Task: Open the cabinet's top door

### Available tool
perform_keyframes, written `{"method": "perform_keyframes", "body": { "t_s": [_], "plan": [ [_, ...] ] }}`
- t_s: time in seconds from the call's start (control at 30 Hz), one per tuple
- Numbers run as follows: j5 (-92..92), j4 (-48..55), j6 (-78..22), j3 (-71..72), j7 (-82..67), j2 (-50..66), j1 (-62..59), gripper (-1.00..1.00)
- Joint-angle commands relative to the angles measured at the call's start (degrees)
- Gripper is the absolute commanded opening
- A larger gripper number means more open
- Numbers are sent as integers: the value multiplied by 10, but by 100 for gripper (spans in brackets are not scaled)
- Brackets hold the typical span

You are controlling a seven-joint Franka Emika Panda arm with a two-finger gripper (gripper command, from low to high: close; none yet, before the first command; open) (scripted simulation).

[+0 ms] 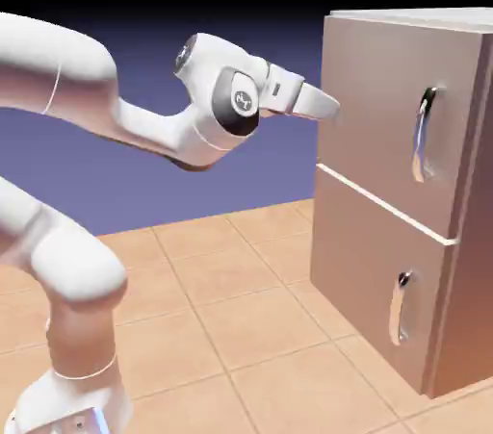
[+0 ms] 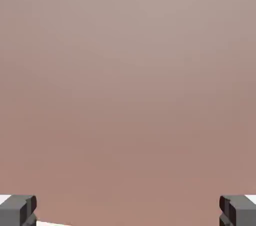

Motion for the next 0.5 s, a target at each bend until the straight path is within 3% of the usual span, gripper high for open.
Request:
{"method": "perform_keyframes", "body": {
  "t_s": [0.0,0.47],
  "plan": [
    [-25,5,-1,-10,17,-4,8,0],
    [-374,69,-9,-150,262,-62,125,0]
  ]
}}
